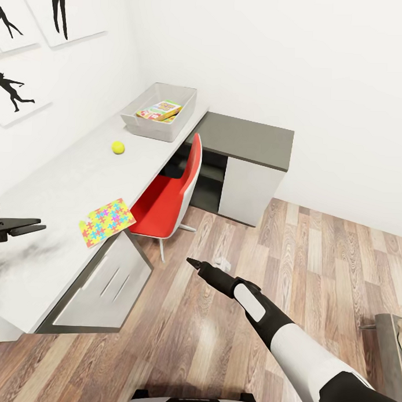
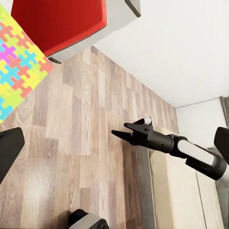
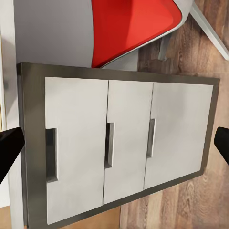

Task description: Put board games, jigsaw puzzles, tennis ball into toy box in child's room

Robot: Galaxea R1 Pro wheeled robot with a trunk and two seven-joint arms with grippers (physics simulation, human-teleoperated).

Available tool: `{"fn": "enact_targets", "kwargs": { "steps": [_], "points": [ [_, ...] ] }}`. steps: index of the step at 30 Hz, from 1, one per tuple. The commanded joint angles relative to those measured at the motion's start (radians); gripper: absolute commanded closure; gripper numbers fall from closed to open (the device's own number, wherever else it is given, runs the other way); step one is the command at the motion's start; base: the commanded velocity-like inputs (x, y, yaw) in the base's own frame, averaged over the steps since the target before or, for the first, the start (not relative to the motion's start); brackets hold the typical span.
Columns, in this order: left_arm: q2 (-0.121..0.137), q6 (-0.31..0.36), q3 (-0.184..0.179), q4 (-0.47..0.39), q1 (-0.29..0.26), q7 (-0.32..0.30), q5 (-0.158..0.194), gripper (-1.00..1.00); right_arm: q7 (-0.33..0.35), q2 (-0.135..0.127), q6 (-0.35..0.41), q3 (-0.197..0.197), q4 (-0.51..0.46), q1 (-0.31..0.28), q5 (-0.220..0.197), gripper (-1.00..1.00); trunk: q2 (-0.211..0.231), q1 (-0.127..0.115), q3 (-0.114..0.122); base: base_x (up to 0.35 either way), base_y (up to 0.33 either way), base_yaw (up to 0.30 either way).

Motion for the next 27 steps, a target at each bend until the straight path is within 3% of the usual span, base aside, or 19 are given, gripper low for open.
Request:
{"fn": "enact_targets", "kwargs": {
  "steps": [1, 27],
  "points": [
    [0.001, 0.008, 0.000, 0.007, 0.000, -0.004, 0.000, -1.00, 0.001, 0.000, 0.003, 0.002, 0.001, -0.001, -0.008, -1.00, -0.001, 0.000, -0.001, 0.000, 0.000, 0.000],
    [0.008, -0.003, 0.001, 0.038, 0.000, 0.000, -0.001, -1.00, 0.000, 0.001, 0.003, 0.002, 0.001, -0.001, -0.008, -1.00, -0.001, 0.000, -0.001, 0.013, 0.019, 0.000]
  ]
}}
